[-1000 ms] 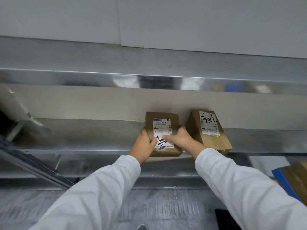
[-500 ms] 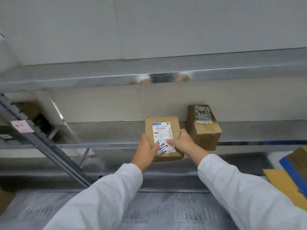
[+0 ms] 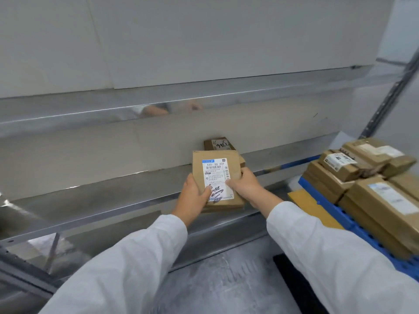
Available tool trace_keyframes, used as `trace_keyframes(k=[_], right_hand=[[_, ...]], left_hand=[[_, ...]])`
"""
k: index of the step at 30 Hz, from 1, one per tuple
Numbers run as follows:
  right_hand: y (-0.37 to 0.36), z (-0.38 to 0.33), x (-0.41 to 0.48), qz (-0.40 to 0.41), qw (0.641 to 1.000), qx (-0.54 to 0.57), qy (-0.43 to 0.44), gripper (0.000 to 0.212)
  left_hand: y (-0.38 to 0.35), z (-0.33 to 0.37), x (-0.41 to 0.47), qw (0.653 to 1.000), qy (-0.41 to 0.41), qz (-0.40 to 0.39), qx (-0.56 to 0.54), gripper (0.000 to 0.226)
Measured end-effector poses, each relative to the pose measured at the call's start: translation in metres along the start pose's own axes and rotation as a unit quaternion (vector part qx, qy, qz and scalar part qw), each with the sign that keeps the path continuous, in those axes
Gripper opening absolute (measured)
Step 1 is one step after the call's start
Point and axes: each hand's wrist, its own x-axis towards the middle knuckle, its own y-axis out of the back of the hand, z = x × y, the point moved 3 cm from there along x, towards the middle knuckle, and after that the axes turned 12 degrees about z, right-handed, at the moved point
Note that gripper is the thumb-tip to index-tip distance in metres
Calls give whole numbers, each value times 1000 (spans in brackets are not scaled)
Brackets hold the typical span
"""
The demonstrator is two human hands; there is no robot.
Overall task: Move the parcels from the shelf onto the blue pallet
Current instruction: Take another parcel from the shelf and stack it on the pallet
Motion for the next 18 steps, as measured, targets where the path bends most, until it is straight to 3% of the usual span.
trace_keyframes(k=[9,13,18], right_hand=[[100,68,-78,168,984,-22,-55,45],[155,102,-116,219,973,-11,-76,33],[223,141,-144,273,956,-13,-104,43]], left_hand=[[-64,48,-68,982,-84,-150,-72,49],[-97,77,-115,966,-93,-224,-88,52],[-136,125,-161,950,-110,-273,-105,51]])
